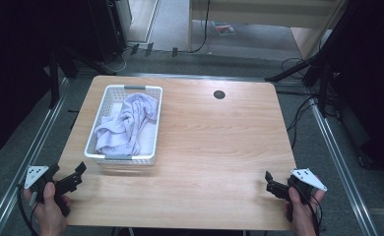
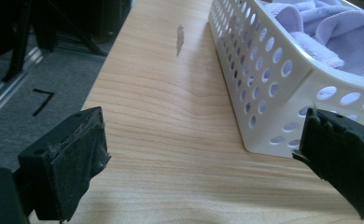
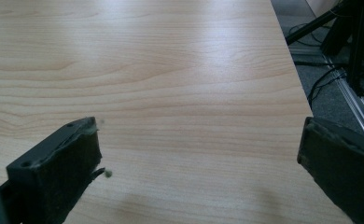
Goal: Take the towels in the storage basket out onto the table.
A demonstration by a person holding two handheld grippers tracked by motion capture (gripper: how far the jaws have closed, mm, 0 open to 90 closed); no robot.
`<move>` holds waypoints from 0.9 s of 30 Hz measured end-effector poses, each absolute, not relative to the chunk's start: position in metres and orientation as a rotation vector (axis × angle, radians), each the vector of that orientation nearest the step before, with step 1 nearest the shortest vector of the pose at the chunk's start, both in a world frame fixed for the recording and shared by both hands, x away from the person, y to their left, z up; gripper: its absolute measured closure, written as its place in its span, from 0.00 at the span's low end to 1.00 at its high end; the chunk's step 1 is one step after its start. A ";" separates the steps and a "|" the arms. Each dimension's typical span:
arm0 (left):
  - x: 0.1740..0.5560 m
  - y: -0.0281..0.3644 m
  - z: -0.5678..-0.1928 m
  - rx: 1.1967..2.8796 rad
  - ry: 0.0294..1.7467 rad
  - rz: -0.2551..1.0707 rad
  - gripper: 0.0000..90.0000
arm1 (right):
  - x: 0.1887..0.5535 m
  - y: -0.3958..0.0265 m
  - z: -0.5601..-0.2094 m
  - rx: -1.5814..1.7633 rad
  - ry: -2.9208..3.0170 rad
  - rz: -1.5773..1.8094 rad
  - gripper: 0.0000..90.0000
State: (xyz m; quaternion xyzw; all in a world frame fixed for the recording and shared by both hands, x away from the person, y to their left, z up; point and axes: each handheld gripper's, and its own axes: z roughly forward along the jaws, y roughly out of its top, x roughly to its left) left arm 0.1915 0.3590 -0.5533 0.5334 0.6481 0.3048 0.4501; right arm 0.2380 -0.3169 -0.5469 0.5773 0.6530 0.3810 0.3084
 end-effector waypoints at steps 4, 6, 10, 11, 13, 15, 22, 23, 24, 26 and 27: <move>0.191 0.359 -0.553 1.314 1.588 0.759 0.02 | 0.238 -0.317 -0.547 1.522 1.727 1.005 0.00; 0.191 0.360 -0.552 1.310 1.602 0.764 0.02 | 0.238 -0.317 -0.547 1.521 1.727 1.006 0.00; 0.189 0.362 -0.542 1.272 1.599 0.766 0.02 | 0.238 -0.317 -0.547 1.531 1.723 1.007 0.00; 0.188 0.361 -0.537 1.260 1.592 0.772 0.02 | 0.238 -0.317 -0.547 1.524 1.726 1.008 0.00; 0.188 0.360 -0.528 1.257 1.582 0.784 0.02 | 0.237 -0.317 -0.547 1.524 1.728 1.010 0.00; 0.189 0.358 -0.520 1.266 1.587 0.799 0.02 | 0.238 -0.317 -0.547 1.537 1.722 1.010 0.00; 0.197 0.353 -0.492 1.337 1.550 0.793 0.02 | 0.238 -0.317 -0.547 1.540 1.723 1.004 0.00; 0.202 0.350 -0.484 1.362 1.543 0.785 0.02 | 0.238 -0.317 -0.547 1.543 1.722 1.007 0.00; 0.202 0.350 -0.484 1.362 1.543 0.785 0.02 | 0.238 -0.317 -0.547 1.543 1.722 1.007 0.00; 0.209 0.345 -0.476 1.391 1.536 0.777 0.02 | 0.238 -0.318 -0.547 1.542 1.725 1.009 0.00; 0.212 0.342 -0.472 1.409 1.535 0.779 0.02 | 0.238 -0.317 -0.547 1.543 1.725 1.009 0.00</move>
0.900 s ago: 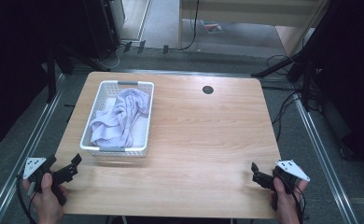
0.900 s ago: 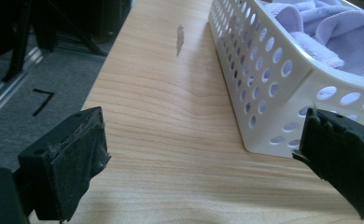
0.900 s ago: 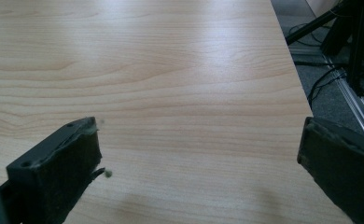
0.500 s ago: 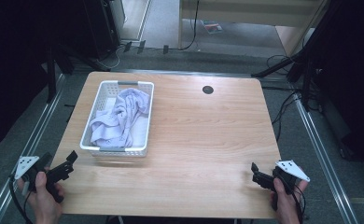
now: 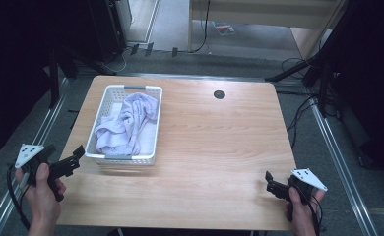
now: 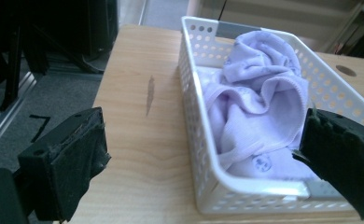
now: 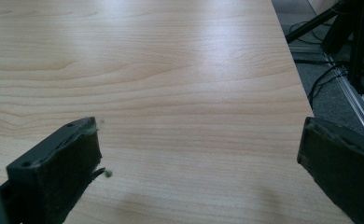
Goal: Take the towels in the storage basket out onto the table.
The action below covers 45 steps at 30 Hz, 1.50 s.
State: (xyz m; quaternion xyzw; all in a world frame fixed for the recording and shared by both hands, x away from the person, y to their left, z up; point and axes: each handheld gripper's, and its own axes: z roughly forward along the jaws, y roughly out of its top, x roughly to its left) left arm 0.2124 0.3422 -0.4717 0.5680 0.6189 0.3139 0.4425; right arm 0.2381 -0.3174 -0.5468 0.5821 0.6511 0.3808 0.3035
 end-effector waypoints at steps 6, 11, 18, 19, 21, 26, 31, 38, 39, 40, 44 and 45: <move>0.235 0.323 -0.448 1.512 1.518 0.792 0.02 | 0.238 -0.318 -0.547 1.541 1.727 1.012 0.00; 0.254 0.304 -0.440 1.600 1.493 0.780 0.02 | 0.238 -0.318 -0.547 1.542 1.726 1.012 0.00; 0.280 0.282 -0.432 1.722 1.478 0.717 0.02 | 0.238 -0.317 -0.547 1.541 1.730 1.013 0.00; 0.284 0.279 -0.430 1.725 1.479 0.693 0.02 | 0.238 -0.318 -0.547 1.542 1.730 1.016 0.00; 0.289 0.275 -0.427 1.736 1.471 0.649 0.02 | 0.238 -0.318 -0.547 1.541 1.730 1.022 0.00; 0.311 0.258 -0.419 1.851 1.486 0.624 0.02 | 0.238 -0.318 -0.547 1.540 1.735 1.022 0.00; 0.327 0.253 -0.415 1.893 1.521 0.578 0.02 | 0.238 -0.318 -0.547 1.538 1.735 1.025 0.00; 0.360 0.246 -0.414 1.944 1.581 0.463 0.02 | 0.238 -0.318 -0.547 1.544 1.742 1.028 0.00; 0.360 0.246 -0.414 1.944 1.581 0.463 0.02 | 0.238 -0.318 -0.547 1.544 1.742 1.028 0.00; 0.365 0.246 -0.415 1.954 1.587 0.445 0.02 | 0.238 -0.318 -0.547 1.544 1.742 1.029 0.00; 0.385 0.243 -0.424 1.989 1.630 0.355 0.02 | 0.239 -0.319 -0.547 1.540 1.746 1.033 0.00; 0.385 0.243 -0.424 1.989 1.630 0.355 0.02 | 0.239 -0.319 -0.547 1.540 1.746 1.033 0.00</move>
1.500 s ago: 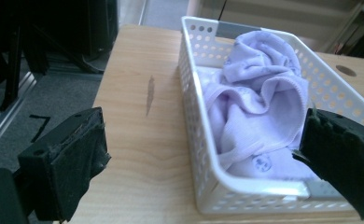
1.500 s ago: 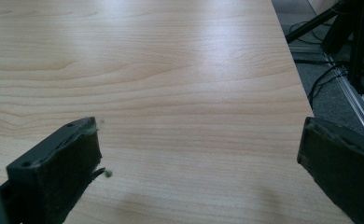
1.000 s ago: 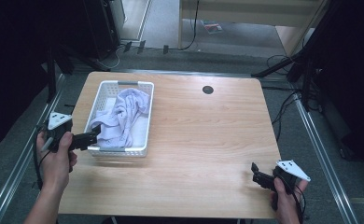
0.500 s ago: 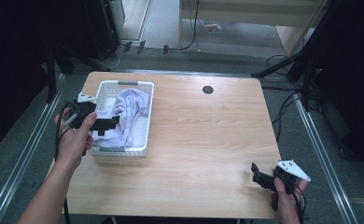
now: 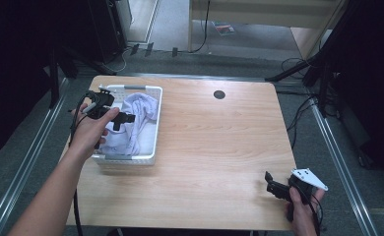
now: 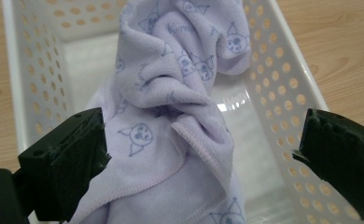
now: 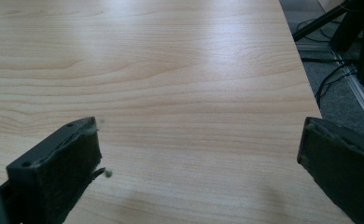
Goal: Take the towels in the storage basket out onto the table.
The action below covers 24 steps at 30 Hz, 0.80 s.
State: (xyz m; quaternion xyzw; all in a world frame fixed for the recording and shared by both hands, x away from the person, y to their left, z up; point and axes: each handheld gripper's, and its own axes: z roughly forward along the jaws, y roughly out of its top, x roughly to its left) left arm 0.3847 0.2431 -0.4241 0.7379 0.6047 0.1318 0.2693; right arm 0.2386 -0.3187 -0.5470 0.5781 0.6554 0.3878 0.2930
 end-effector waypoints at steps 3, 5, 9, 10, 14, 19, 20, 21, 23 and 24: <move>0.397 0.241 -0.431 2.007 1.655 0.324 0.02 | 0.239 -0.319 -0.547 1.539 1.749 1.036 0.00; 0.408 0.241 -0.435 2.011 1.670 0.302 0.02 | 0.239 -0.319 -0.547 1.538 1.750 1.038 0.00; 0.421 0.238 -0.441 2.031 1.688 0.295 0.02 | 0.239 -0.319 -0.547 1.539 1.754 1.040 0.00; 0.421 0.238 -0.441 2.031 1.688 0.295 0.02 | 0.239 -0.319 -0.547 1.539 1.754 1.040 0.00; 0.432 0.238 -0.449 2.053 1.712 0.260 0.02 | 0.239 -0.319 -0.547 1.538 1.757 1.043 0.00; 0.443 0.239 -0.459 2.048 1.761 0.247 0.02 | 0.239 -0.319 -0.547 1.540 1.761 1.047 0.00; 0.446 0.239 -0.461 2.055 1.762 0.244 0.02 | 0.239 -0.319 -0.547 1.540 1.761 1.047 0.00; 0.448 0.239 -0.463 2.056 1.766 0.246 0.02 | 0.239 -0.319 -0.547 1.540 1.763 1.048 0.00; 0.451 0.238 -0.467 2.069 1.763 0.236 0.02 | 0.239 -0.320 -0.547 1.537 1.767 1.050 0.00; 0.453 0.238 -0.469 2.074 1.765 0.238 0.02 | 0.239 -0.320 -0.547 1.537 1.767 1.050 0.00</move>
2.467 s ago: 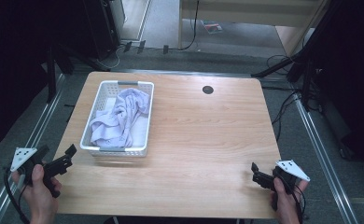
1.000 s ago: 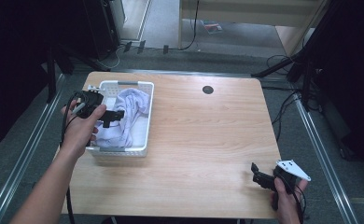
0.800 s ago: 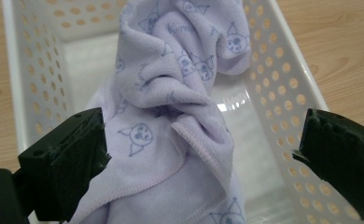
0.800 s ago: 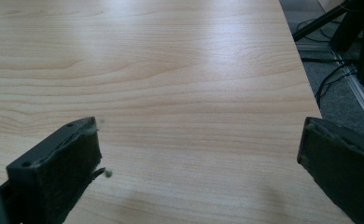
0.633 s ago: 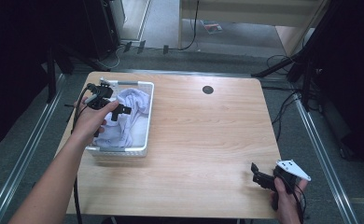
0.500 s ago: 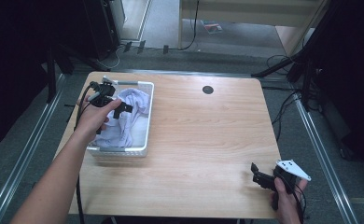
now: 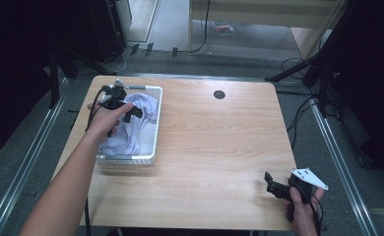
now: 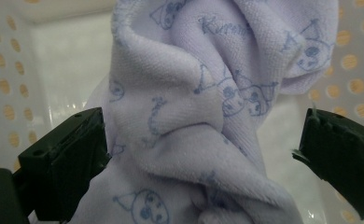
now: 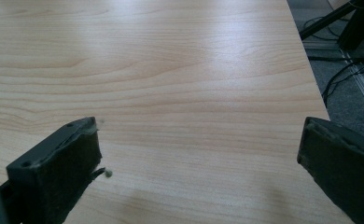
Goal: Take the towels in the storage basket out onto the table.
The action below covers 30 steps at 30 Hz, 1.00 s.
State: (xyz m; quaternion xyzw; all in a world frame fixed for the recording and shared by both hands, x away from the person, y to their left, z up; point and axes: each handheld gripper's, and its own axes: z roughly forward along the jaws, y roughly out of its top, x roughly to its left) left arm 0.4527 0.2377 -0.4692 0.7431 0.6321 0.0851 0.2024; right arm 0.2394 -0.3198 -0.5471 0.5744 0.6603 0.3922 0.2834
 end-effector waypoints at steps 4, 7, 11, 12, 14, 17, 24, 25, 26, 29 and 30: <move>0.458 0.237 -0.476 2.081 1.773 0.223 0.02 | 0.240 -0.320 -0.547 1.537 1.771 1.053 0.00; 0.462 0.238 -0.482 2.074 1.795 0.201 0.02 | 0.240 -0.320 -0.547 1.543 1.769 1.052 0.00; 0.466 0.239 -0.491 2.089 1.813 0.169 0.02 | 0.240 -0.320 -0.547 1.540 1.769 1.053 0.00; 0.466 0.239 -0.491 2.089 1.813 0.169 0.02 | 0.240 -0.320 -0.547 1.540 1.769 1.053 0.00; 0.466 0.238 -0.494 2.095 1.816 0.175 0.02 | 0.240 -0.320 -0.547 1.544 1.768 1.052 0.00; 0.467 0.236 -0.497 2.104 1.826 0.176 0.02 | 0.240 -0.320 -0.547 1.542 1.768 1.054 0.00; 0.467 0.233 -0.507 2.123 1.854 0.163 0.02 | 0.240 -0.320 -0.547 1.546 1.768 1.057 0.00; 0.467 0.233 -0.508 2.129 1.857 0.166 0.02 | 0.240 -0.320 -0.547 1.547 1.769 1.057 0.00; 0.467 0.232 -0.510 2.134 1.856 0.171 0.02 | 0.240 -0.320 -0.547 1.547 1.769 1.057 0.00; 0.467 0.228 -0.513 2.175 1.863 0.191 0.02 | 0.240 -0.320 -0.547 1.542 1.770 1.058 0.00; 0.467 0.226 -0.514 2.184 1.864 0.210 0.02 | 0.240 -0.320 -0.547 1.542 1.770 1.058 0.00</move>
